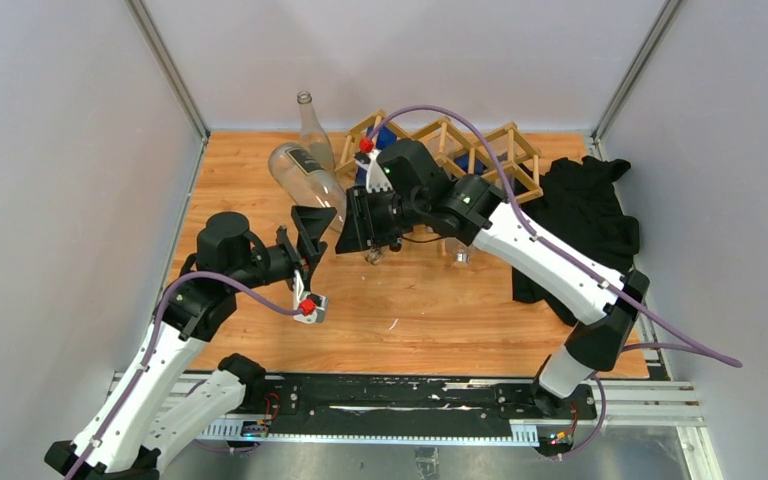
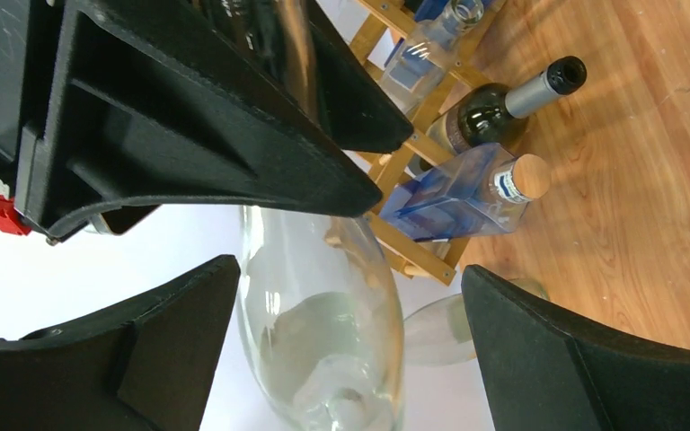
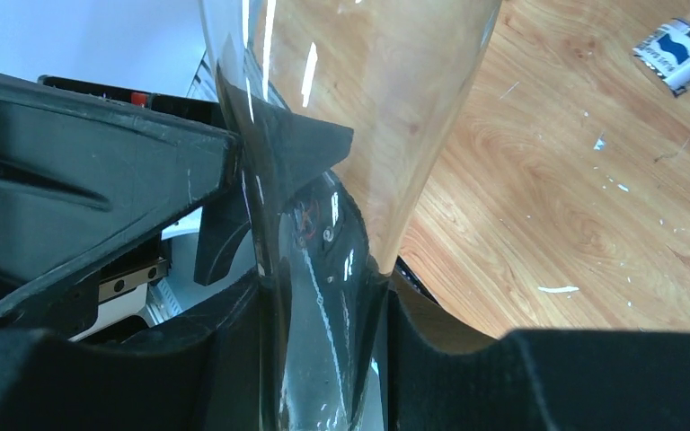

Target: Take the wine bottle off the wine rack

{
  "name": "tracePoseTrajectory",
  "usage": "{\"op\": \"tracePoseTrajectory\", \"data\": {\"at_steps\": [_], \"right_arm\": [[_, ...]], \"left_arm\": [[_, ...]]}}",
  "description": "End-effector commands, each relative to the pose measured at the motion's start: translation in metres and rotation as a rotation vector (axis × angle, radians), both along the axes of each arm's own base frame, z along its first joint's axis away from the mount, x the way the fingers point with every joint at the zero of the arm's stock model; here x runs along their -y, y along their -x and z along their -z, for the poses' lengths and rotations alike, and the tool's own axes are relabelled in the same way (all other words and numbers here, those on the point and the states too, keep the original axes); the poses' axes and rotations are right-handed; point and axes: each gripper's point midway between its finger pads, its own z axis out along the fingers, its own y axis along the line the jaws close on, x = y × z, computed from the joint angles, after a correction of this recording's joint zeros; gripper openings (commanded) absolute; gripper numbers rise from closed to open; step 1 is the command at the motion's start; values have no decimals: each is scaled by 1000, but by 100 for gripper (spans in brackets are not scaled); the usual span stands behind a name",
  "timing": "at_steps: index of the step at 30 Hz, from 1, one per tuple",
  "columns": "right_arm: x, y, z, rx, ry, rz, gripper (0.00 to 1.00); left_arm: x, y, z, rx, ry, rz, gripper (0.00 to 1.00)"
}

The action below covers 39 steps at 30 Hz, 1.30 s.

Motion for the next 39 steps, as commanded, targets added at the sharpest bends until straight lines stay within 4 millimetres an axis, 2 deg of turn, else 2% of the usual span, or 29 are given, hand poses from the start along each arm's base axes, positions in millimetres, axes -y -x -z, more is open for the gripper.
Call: {"op": "tracePoseTrajectory", "data": {"at_steps": [1,7,14,16,18,20,22,23,24,26,28,29,32,36,39], "right_arm": [[-32,10,-80,222,-238,-115,0],[-48,27,-70,209,-231,-182,0],[-60,44,-74,209,-279,-241,0],[-61,46,-73,204,-294,-248,0],[-61,48,-74,204,-309,-255,0],[-61,50,-76,207,-323,-263,0],[-60,50,-80,214,-337,-266,0],[-58,50,-80,218,-339,-264,1],[-57,49,-81,219,-342,-259,6],[-51,46,-83,222,-347,-247,27],[-46,42,-83,219,-351,-233,45],[-43,40,-82,215,-350,-224,51],[-35,34,-80,210,-346,-194,60],[-26,30,-74,197,-336,-172,66],[-19,25,-71,198,-325,-142,67]], "left_arm": [[4,2,-8,58,13,27,100],[3,-1,-12,48,36,1,100],[0,-3,-11,-1,67,-35,100],[-1,-3,-13,-10,82,-42,97],[-1,-2,-14,-18,91,-42,91],[-1,-1,-16,-20,99,-44,80],[-1,0,-16,-20,101,-44,63],[-2,0,-16,-19,101,-46,49],[-2,0,-17,-16,102,-46,38],[-3,-2,-17,-14,103,-57,12],[-4,-3,-18,-14,107,-66,0],[-5,-4,-18,-15,110,-73,0],[-6,-6,-18,-18,113,-85,0],[-8,-9,-18,-22,127,-109,0],[-9,-13,-18,-22,138,-130,0]]}}
